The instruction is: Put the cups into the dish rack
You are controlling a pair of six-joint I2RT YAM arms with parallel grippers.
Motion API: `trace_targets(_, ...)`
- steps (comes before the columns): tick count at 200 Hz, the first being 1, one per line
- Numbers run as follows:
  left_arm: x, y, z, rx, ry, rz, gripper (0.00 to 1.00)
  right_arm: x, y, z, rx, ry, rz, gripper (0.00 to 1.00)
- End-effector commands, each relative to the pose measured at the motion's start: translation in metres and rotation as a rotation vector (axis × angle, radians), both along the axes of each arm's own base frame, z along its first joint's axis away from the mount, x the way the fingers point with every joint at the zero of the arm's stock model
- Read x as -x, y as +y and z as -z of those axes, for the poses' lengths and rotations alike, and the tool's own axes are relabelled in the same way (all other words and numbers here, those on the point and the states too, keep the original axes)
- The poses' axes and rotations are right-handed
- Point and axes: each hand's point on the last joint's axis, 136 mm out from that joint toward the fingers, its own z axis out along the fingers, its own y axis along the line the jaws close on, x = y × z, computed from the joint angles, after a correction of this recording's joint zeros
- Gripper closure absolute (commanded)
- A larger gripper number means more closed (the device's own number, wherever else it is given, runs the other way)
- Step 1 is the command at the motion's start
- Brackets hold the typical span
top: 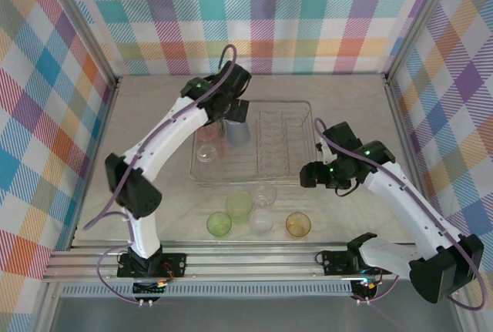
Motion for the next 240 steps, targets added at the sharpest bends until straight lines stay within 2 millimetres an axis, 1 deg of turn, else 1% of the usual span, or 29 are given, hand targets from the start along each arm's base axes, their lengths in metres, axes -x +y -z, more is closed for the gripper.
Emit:
trace_targets(1, 0.010, 0.008, -0.021, 0.106, -0.116, -0.050, 0.00, 0.005, 0.012, -0.007, -0.003, 0.006, -0.001, 0.30)
trace_targets(11, 0.022, 0.013, -0.024, 0.162, -0.142, -0.054, 0.00, 0.008, 0.020, -0.007, -0.009, 0.012, -0.015, 0.32)
trace_targets(18, 0.031, 0.017, -0.020, 0.197, -0.149, -0.058, 0.00, 0.011, 0.027, -0.005, -0.008, 0.021, -0.032, 0.34)
trace_targets(35, 0.056, 0.028, -0.018, 0.305, -0.191, -0.064, 0.00, 0.016, 0.043, -0.002, 0.009, 0.033, -0.072, 0.36)
trace_targets(51, 0.079, 0.040, -0.013, 0.410, -0.238, -0.070, 0.00, 0.020, 0.064, 0.001, 0.018, 0.032, -0.117, 0.38)
trace_targets(57, 0.087, 0.043, -0.006, 0.447, -0.251, -0.065, 0.00, 0.021, 0.072, 0.001, 0.021, 0.035, -0.135, 0.39)
trace_targets(76, 0.115, 0.056, 0.004, 0.561, -0.304, -0.058, 0.00, 0.024, 0.096, 0.003, 0.045, 0.039, -0.189, 0.41)
trace_targets(96, 0.138, 0.078, 0.019, 0.602, -0.337, -0.093, 0.00, 0.026, 0.123, 0.006, 0.060, 0.041, -0.240, 0.42)
trace_targets(121, 0.160, 0.106, 0.033, 0.600, -0.372, -0.150, 0.00, 0.027, 0.154, 0.011, 0.039, 0.039, -0.277, 0.45)
trace_targets(139, 0.170, 0.121, 0.039, 0.595, -0.394, -0.180, 0.00, 0.028, 0.170, 0.017, 0.034, 0.053, -0.302, 0.47)
trace_targets(164, 0.177, 0.131, 0.044, 0.587, -0.405, -0.198, 0.00, 0.031, 0.181, 0.025, 0.078, 0.071, -0.334, 0.48)
trace_targets(193, 0.179, 0.133, 0.049, 0.581, -0.404, -0.206, 0.00, 0.032, 0.188, 0.031, 0.102, 0.079, -0.349, 0.51)
trace_targets(225, 0.179, 0.132, 0.055, 0.587, -0.391, -0.207, 0.00, 0.029, 0.190, 0.037, 0.124, 0.080, -0.344, 0.54)
trace_targets(240, 0.180, 0.132, 0.057, 0.583, -0.383, -0.209, 0.00, 0.029, 0.192, 0.039, 0.131, 0.084, -0.346, 0.57)
